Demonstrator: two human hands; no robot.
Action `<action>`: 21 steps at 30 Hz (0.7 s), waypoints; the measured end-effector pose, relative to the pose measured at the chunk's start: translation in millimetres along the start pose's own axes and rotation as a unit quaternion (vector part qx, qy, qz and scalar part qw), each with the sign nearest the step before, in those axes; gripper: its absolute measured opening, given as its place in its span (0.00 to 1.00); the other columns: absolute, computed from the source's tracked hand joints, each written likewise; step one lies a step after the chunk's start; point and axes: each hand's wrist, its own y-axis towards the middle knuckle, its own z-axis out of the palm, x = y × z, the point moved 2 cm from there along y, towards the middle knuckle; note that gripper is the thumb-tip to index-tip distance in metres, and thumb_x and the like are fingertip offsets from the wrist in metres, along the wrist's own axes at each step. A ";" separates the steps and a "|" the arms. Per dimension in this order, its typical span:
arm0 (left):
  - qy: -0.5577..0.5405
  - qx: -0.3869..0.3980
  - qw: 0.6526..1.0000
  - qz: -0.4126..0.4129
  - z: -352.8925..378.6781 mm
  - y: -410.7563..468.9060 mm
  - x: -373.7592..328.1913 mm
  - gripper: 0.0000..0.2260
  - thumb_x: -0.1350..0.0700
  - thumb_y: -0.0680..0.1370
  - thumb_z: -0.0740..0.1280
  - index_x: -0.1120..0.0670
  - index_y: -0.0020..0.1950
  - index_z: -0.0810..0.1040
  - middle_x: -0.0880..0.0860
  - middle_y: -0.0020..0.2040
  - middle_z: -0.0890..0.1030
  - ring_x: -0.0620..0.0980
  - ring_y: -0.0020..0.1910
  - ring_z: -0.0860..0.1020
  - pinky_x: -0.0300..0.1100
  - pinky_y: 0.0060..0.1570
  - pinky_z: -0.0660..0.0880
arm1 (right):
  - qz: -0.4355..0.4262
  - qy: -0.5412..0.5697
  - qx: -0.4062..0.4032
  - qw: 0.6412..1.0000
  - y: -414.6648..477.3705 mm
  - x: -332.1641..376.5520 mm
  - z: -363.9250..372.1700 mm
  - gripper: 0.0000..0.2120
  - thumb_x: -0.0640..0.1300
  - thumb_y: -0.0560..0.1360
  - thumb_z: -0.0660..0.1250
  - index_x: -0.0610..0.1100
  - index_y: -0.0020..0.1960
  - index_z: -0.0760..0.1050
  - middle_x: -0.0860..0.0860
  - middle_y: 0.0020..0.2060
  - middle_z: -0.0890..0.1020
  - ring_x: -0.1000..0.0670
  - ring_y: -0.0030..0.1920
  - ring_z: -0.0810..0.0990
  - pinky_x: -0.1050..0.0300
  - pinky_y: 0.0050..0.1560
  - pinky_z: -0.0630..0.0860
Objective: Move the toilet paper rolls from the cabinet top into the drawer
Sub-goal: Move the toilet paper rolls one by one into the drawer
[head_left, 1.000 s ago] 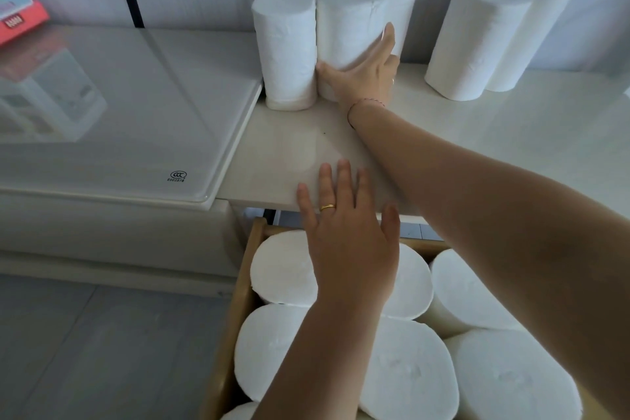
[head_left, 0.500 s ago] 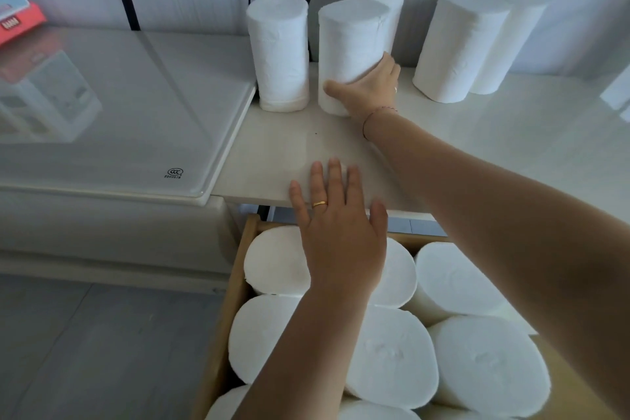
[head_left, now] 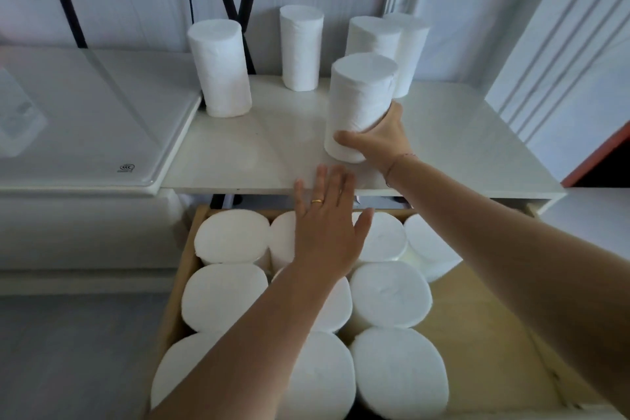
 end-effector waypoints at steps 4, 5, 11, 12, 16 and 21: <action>0.000 0.039 0.998 0.058 9.0 -5.6 -17.4 0.30 0.39 0.80 0.44 0.53 0.77 0.42 0.52 0.78 0.44 0.52 0.76 0.40 0.53 0.70 0.31 | 0.000 -0.015 -0.012 1.000 -21.7 -6.2 -28.1 0.40 0.46 0.62 0.79 0.46 0.66 0.59 0.50 0.58 0.71 0.50 0.57 0.72 0.59 0.49 0.71; -0.010 0.048 0.996 0.072 10.2 -7.2 -21.2 0.30 0.39 0.80 0.45 0.52 0.77 0.41 0.52 0.78 0.42 0.52 0.76 0.38 0.52 0.70 0.31 | 0.000 -0.018 -0.016 1.000 -26.9 -7.1 -34.4 0.40 0.46 0.62 0.79 0.46 0.66 0.59 0.50 0.58 0.71 0.50 0.57 0.72 0.59 0.48 0.71; -0.017 0.105 0.984 0.142 19.4 -20.3 -39.1 0.31 0.39 0.79 0.47 0.52 0.77 0.41 0.51 0.77 0.38 0.51 0.75 0.35 0.54 0.72 0.35 | 0.016 -0.012 -0.035 0.999 -53.8 -14.4 -72.2 0.41 0.46 0.61 0.80 0.47 0.67 0.61 0.49 0.61 0.72 0.47 0.60 0.73 0.42 0.59 0.76; -0.026 0.121 0.980 0.155 21.4 -23.1 -42.2 0.31 0.39 0.79 0.47 0.51 0.77 0.42 0.50 0.77 0.38 0.49 0.75 0.35 0.53 0.72 0.35 | 0.022 -0.013 -0.038 0.999 -57.9 -16.0 -79.9 0.41 0.46 0.61 0.80 0.47 0.66 0.61 0.49 0.60 0.72 0.47 0.60 0.73 0.40 0.58 0.77; -0.035 0.165 0.964 0.203 26.3 -28.0 -47.5 0.29 0.39 0.79 0.46 0.47 0.77 0.43 0.47 0.78 0.40 0.45 0.75 0.36 0.51 0.71 0.33 | 0.029 0.001 -0.041 0.999 -75.1 -26.0 -112.9 0.39 0.45 0.61 0.80 0.48 0.64 0.61 0.50 0.58 0.73 0.48 0.60 0.74 0.48 0.53 0.79; -0.024 0.177 0.963 0.202 27.7 -28.0 -46.1 0.28 0.38 0.78 0.43 0.45 0.77 0.43 0.44 0.77 0.41 0.43 0.75 0.37 0.49 0.71 0.33 | 0.029 -0.002 -0.047 0.998 -94.0 -39.6 -158.7 0.35 0.41 0.61 0.80 0.52 0.61 0.65 0.51 0.56 0.77 0.50 0.58 0.76 0.48 0.59 0.76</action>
